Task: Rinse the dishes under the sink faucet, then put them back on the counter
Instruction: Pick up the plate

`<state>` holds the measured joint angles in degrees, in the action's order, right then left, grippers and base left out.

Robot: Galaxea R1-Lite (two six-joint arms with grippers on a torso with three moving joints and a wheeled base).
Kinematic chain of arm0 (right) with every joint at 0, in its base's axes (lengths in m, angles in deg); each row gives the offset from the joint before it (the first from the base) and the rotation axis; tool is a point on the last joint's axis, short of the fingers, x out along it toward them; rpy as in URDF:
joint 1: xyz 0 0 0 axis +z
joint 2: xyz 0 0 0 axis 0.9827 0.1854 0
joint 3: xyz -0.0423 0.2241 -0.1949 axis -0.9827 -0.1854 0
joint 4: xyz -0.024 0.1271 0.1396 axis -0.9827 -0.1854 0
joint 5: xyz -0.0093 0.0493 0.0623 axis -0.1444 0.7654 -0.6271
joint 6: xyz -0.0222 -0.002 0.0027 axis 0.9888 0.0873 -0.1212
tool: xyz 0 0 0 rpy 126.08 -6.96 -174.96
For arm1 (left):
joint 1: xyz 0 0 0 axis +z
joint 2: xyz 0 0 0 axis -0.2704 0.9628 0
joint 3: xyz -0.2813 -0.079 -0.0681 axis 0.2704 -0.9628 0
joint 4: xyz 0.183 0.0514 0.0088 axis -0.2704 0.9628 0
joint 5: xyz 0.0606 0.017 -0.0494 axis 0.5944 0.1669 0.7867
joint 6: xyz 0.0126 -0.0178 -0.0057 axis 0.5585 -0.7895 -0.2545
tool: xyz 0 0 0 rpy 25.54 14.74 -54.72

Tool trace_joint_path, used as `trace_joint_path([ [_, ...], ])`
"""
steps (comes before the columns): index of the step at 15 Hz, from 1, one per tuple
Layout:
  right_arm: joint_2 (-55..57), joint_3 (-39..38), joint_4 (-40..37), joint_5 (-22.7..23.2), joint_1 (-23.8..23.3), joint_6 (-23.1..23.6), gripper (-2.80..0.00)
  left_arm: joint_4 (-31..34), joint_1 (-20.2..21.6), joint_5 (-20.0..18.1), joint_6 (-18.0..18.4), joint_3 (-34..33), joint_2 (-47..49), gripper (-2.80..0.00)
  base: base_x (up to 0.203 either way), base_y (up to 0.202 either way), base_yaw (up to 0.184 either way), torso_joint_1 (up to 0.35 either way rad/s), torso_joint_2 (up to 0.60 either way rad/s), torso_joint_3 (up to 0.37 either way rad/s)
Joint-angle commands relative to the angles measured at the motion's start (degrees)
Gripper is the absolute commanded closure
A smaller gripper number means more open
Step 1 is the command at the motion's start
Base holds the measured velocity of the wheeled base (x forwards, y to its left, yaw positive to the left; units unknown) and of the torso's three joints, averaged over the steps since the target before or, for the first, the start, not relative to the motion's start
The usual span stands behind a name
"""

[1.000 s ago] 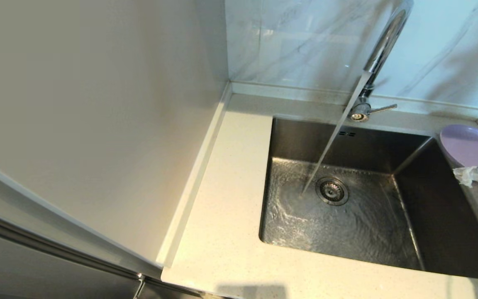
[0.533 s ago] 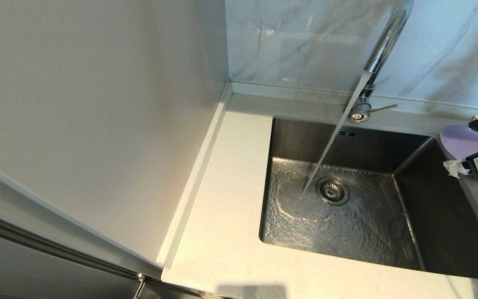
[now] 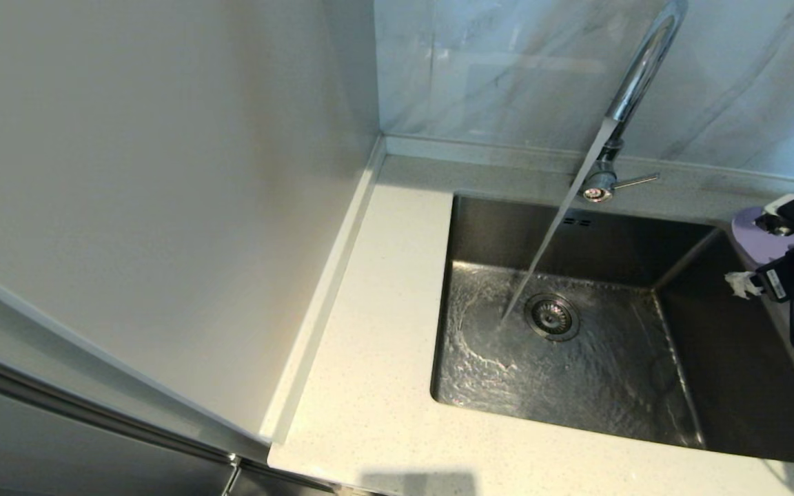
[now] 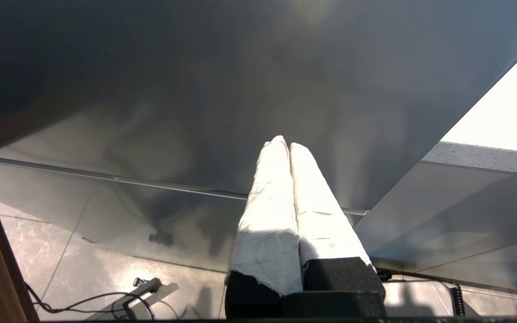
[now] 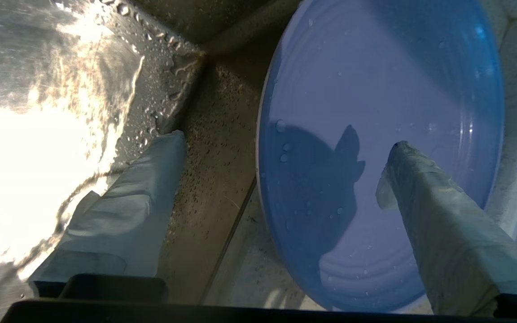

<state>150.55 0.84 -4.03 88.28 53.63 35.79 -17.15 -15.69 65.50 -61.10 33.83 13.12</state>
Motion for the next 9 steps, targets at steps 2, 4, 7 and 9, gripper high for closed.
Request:
trace_joint_path([
  [2,2.5,1.1,1.3,-0.6,0.0,0.3,-2.80,0.0,0.0,-0.1,0.0,0.0,0.0,0.00,0.000,0.000,0.000,0.000,0.00,0.000],
  [4,3.2,1.1,3.2,-1.5,0.0,0.3,0.00,0.0,0.0,0.0,0.0,0.0,0.0,0.00,0.000,0.000,0.000,0.000,0.00,0.000],
  [7,3.5,1.4,3.5,-1.6,0.1,0.3,0.00,0.0,0.0,0.0,0.0,0.0,0.0,0.00,0.000,0.000,0.000,0.000,0.00,0.000],
  [9,3.5,1.5,3.5,-1.6,0.1,0.3,0.00,0.0,0.0,0.0,0.0,0.0,0.0,0.00,0.000,0.000,0.000,0.000,0.00,0.000],
])
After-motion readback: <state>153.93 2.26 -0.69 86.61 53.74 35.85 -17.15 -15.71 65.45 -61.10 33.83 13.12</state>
